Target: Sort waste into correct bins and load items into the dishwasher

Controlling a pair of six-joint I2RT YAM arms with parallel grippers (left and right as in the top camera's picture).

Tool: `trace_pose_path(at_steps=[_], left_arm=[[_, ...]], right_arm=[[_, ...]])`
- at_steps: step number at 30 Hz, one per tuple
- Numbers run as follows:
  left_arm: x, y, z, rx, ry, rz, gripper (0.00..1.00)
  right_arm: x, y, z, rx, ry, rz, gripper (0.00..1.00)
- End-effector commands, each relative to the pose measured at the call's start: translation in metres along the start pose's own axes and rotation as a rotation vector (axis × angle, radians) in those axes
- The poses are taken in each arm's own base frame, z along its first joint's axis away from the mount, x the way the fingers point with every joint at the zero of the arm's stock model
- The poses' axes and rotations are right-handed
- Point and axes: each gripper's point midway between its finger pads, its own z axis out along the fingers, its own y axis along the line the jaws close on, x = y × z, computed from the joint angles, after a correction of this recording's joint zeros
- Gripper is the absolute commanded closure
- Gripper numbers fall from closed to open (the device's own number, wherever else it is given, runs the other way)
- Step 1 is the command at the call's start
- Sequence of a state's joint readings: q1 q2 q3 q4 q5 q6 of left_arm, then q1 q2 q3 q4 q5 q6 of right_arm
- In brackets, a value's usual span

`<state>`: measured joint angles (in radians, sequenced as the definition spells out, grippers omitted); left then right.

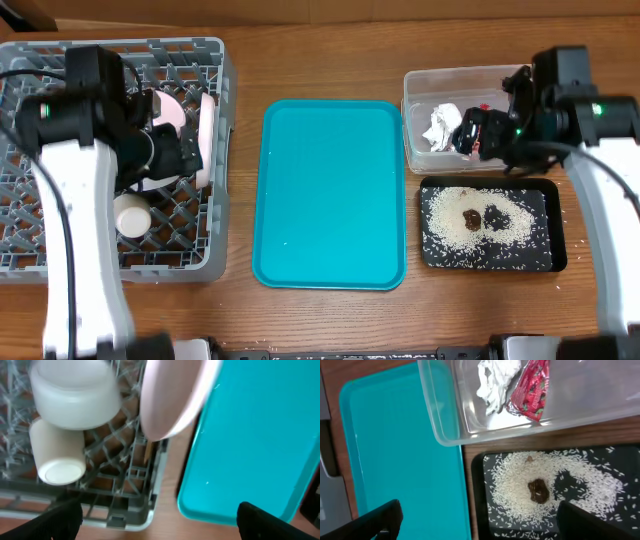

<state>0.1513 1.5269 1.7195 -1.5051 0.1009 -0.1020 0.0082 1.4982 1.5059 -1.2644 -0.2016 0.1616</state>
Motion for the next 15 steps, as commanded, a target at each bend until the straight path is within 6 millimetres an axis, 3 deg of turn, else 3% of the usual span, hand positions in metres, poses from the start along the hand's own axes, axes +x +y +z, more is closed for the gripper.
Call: trace_pose_path(at_steps=[1,10,15], left_arm=[[0.024,-0.003,-0.025,0.001,-0.139,0.045,0.0],[0.087,-0.008,-0.029,0.098,-0.469,0.123,0.0],[0.112,-0.005,-0.027,0.114,-0.57,0.112,0.0]], right_arm=[[0.011,-0.001,-0.039,0.006,-0.166,-0.023,0.0],[0.064,-0.014,-0.078,-0.012,-0.457,-0.069,0.0],[0.082,-0.021,-0.088,0.003,-0.494,-0.069,0.0]])
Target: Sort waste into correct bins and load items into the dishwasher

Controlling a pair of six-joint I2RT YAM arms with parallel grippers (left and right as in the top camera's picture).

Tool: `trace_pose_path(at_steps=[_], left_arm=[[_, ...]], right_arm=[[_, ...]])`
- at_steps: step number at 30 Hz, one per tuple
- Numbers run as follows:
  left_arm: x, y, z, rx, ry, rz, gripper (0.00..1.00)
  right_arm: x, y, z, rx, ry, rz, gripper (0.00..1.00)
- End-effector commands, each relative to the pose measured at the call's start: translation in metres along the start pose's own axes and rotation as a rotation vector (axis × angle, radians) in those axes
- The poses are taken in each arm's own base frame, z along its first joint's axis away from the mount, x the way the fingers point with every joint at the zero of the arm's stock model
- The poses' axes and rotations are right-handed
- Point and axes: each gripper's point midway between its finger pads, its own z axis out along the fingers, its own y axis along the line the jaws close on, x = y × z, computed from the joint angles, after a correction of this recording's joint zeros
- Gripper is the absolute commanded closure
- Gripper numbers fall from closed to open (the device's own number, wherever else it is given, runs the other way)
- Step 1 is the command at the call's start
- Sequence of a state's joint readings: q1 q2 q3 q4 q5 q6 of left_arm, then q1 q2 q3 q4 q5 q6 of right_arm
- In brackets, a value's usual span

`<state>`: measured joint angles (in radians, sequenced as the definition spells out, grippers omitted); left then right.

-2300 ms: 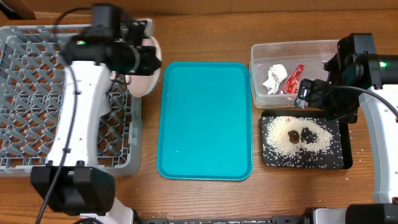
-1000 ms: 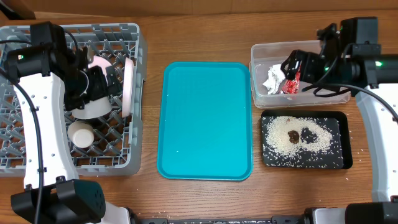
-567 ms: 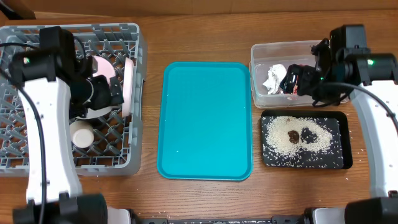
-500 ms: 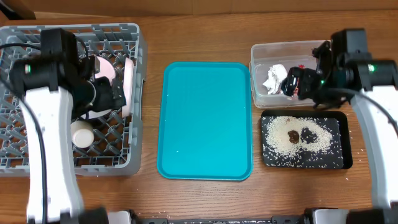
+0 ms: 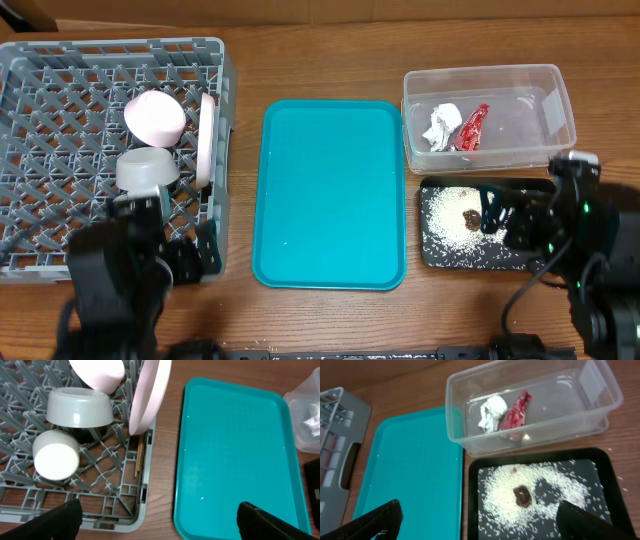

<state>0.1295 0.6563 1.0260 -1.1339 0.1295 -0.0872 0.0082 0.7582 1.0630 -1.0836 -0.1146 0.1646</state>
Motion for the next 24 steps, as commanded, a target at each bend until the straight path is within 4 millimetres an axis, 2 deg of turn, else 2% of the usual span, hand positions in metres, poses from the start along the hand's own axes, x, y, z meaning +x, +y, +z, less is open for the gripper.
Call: trace_pose_path(at_steps=[1,12,24], left_arm=[[0.01,-0.004,-0.003,0.027,-0.048,0.012,0.0],[0.036,-0.001,-0.004,0.018,0.039,0.0,0.0],[0.037,-0.001,-0.004,0.018,0.042,0.0,0.0]], right_arm=[[0.004,-0.006,-0.005,0.031,-0.016,0.006,0.0],[0.009,-0.008,-0.003,0.037,0.009,0.008,0.0],[0.009,-0.008,-0.003,0.038,0.008,0.008,0.0]])
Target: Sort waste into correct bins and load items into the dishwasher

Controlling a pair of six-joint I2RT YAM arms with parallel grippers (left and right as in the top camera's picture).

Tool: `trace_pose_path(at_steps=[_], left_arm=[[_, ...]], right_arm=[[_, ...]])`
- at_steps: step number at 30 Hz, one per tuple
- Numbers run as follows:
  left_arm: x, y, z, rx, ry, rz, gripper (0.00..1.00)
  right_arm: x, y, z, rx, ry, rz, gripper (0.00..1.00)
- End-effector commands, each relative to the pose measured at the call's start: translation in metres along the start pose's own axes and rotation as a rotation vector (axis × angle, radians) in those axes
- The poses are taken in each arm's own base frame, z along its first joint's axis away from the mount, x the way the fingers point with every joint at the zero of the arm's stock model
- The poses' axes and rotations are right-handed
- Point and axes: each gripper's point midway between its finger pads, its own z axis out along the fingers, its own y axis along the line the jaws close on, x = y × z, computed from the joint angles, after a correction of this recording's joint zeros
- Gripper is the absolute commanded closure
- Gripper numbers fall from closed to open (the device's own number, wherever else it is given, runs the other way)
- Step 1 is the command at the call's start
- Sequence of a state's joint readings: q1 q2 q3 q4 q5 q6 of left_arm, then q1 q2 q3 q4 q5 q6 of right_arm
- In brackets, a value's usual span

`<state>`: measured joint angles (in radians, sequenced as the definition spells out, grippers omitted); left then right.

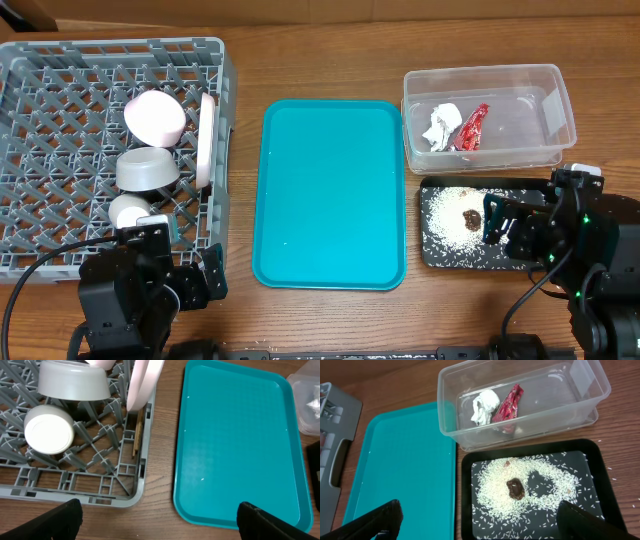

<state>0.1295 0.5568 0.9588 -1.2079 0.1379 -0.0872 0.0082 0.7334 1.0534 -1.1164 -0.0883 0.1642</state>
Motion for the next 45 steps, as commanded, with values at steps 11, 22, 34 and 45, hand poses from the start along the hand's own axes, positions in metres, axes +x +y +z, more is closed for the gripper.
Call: trace_pose_path(at_steps=[11,22,34,45], left_arm=[[0.002,-0.002,0.0,0.013,0.001,0.006,0.0],[0.002,-0.002,0.0,0.013,0.001,0.006,0.0],[0.002,-0.002,0.0,0.013,0.001,0.006,0.0],[0.002,-0.002,0.0,0.013,0.001,0.006,0.0]], right_arm=[[-0.027,0.007,-0.007,-0.066,-0.307,-0.077,0.0],[-0.01,0.016,0.012,-0.241,-0.723,-0.151,0.0],[0.004,-0.003,0.03,-0.188,-0.906,-0.12,0.0],[0.044,-0.016,0.08,-0.148,-0.701,-0.113,0.0]])
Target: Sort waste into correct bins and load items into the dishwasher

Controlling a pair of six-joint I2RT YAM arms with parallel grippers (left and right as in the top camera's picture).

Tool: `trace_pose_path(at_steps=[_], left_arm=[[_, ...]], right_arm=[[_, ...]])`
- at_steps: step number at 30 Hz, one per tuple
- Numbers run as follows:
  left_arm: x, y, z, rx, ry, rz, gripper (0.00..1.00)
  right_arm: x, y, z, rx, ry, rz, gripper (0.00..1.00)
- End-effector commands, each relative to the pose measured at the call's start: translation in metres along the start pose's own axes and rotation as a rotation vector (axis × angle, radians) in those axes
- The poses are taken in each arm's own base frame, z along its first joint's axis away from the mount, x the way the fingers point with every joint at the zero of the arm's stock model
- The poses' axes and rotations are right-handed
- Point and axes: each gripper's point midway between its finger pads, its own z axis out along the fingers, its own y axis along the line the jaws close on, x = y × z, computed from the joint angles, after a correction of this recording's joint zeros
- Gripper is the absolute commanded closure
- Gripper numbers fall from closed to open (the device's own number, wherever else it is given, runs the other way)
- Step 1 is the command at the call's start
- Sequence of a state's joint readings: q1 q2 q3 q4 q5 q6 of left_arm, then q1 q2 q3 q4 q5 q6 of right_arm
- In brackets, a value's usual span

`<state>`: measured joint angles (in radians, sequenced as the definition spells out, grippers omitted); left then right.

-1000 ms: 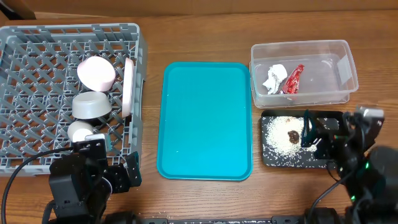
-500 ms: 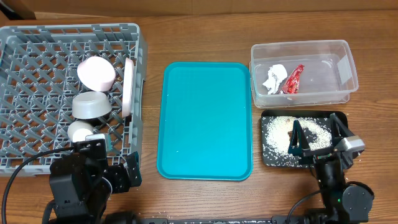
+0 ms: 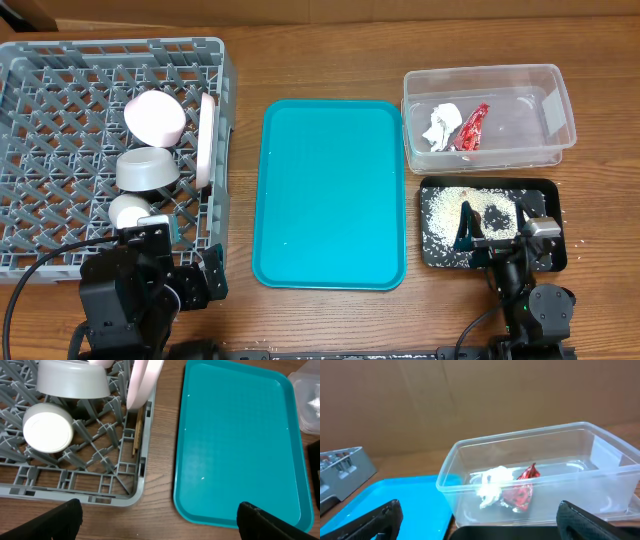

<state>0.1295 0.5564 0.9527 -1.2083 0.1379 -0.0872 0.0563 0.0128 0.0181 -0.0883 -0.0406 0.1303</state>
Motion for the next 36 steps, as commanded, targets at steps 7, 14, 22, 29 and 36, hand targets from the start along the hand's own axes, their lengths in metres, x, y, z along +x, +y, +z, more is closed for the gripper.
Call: trace_pose_path(at_steps=[7,14,22,29,36], left_arm=[[0.0001,-0.0027,-0.0011,0.014,-0.005,0.007,0.0],[0.0001,-0.0027,-0.0011,0.014,-0.005,0.007,0.0],[0.0001,-0.0027,-0.0011,0.014,-0.005,0.007,0.0],[0.0001,-0.0027,-0.0011,0.014,-0.005,0.007,0.0],[-0.0048,-0.0005,-0.0017,0.002,-0.062,0.026,0.0]], right_arm=[[0.001,-0.0006,0.0001,0.004,-0.007,-0.004,0.0],[0.001,-0.0006,0.0001,0.004,-0.007,-0.004,0.0],[0.001,-0.0006,0.0001,0.004,-0.007,-0.004,0.0],[0.001,-0.0006,0.0001,0.004,-0.007,-0.004,0.0],[0.001,-0.0006,0.0001,0.004,-0.007,-0.004,0.0]])
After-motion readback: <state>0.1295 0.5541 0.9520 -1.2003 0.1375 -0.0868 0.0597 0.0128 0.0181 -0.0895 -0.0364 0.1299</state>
